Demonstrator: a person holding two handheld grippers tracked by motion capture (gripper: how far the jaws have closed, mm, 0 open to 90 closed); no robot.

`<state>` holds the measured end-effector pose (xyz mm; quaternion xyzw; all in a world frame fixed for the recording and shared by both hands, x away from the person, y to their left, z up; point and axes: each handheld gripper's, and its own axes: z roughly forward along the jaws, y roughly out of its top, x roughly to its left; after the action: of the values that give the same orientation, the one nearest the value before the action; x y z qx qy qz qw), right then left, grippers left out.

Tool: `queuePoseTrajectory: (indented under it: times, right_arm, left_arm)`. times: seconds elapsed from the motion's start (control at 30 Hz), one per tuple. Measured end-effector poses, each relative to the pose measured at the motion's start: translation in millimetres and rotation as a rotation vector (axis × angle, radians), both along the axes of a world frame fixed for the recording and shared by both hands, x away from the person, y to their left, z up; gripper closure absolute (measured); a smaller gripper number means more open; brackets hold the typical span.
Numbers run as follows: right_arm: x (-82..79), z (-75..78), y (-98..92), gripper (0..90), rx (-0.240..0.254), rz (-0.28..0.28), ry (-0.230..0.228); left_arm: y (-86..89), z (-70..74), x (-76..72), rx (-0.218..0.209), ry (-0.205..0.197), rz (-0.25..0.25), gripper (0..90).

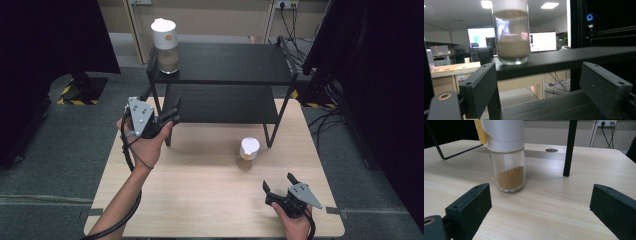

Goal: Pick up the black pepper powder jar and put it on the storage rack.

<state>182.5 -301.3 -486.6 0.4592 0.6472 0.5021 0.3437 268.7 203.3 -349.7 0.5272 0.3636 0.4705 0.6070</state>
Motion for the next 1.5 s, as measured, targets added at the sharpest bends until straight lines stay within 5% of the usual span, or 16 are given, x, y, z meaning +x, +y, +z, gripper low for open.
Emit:
queuePoseTrajectory:
  times: [0.47, 1.5]
  right_arm:
    - [0.1, -0.1, 0.5, 4.2, -0.002, 0.0, -0.002]
    - [0.3, -0.1, 0.8, 4.2, -0.001, 0.001, -0.001]
  left_arm:
    - [5.9, -38.6, -11.1, -0.022, 0.043, -0.012, 14.2]
    - [8.5, -108.1, -24.4, 0.015, 0.18, -0.025, 14.2]
